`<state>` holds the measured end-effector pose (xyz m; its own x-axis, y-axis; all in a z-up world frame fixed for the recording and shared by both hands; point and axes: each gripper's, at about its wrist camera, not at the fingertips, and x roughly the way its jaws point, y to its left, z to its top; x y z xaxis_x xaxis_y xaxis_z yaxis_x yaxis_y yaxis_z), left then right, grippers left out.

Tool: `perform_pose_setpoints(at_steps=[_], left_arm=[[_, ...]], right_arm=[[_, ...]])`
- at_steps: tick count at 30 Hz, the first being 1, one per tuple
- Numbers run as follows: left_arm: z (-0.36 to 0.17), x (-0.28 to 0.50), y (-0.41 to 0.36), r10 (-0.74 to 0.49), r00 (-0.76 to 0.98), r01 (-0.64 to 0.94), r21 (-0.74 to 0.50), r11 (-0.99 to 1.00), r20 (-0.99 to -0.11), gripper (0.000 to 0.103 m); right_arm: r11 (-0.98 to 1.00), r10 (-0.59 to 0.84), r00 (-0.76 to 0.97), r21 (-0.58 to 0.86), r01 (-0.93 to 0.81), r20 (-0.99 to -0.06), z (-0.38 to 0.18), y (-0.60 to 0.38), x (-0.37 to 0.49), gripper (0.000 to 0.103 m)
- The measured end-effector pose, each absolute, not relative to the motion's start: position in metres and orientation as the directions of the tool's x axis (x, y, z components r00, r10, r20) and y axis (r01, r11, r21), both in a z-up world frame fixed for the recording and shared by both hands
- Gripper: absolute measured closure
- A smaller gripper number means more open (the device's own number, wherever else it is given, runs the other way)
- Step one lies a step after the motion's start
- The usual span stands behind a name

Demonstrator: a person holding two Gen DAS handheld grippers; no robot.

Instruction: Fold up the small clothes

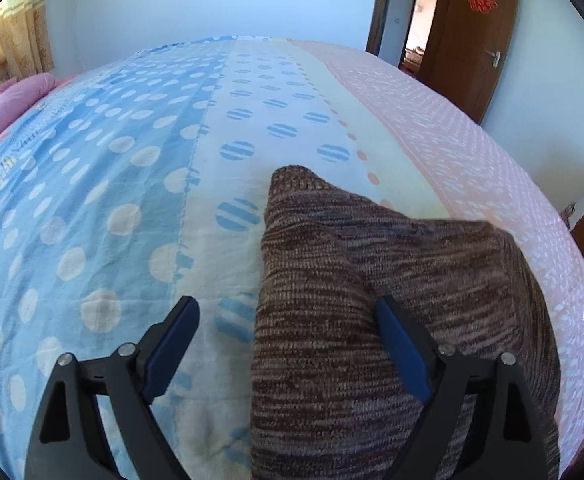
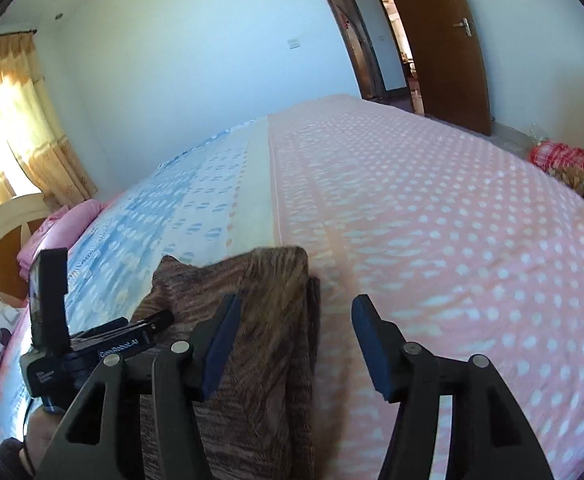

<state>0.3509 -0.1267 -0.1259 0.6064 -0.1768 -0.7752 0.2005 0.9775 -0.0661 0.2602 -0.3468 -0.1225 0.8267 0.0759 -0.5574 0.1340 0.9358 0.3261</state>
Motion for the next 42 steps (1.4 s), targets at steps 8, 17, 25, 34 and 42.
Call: perform_pose_setpoints(at_steps=[8, 17, 25, 34, 42], left_arm=[[-0.106, 0.316, -0.114, -0.378, 0.555, 0.305, -0.242, 0.921, -0.741, 0.006], [-0.141, 0.319, -0.117, -0.414, 0.519, 0.282, -0.308, 0.909, -0.748, 0.004], [-0.142, 0.32, -0.114, -0.452, 0.513, 0.293, -0.346, 0.891, -0.729, 0.002], [-0.143, 0.323, -0.123, -0.409, 0.494, 0.287, -0.3, 0.91, -0.767, 0.0], [-0.144, 0.322, -0.133, -0.342, 0.509, 0.277, -0.226, 0.934, -0.79, 0.003]], right_arm=[[0.791, 0.237, 0.818, 0.593, 0.151, -0.525, -0.148, -0.394, 0.25, 0.044], [0.797, 0.373, 0.721, 0.599, 0.073, -0.584, -0.167, -0.368, 0.271, 0.037], [0.862, 0.357, 0.701, 0.507, 0.009, -0.618, -0.169, -0.338, 0.297, 0.025], [0.894, 0.349, 0.66, 0.448, -0.021, -0.665, -0.171, -0.331, 0.336, 0.025], [0.918, 0.334, 0.668, 0.391, -0.069, -0.665, -0.168, -0.318, 0.336, 0.073]])
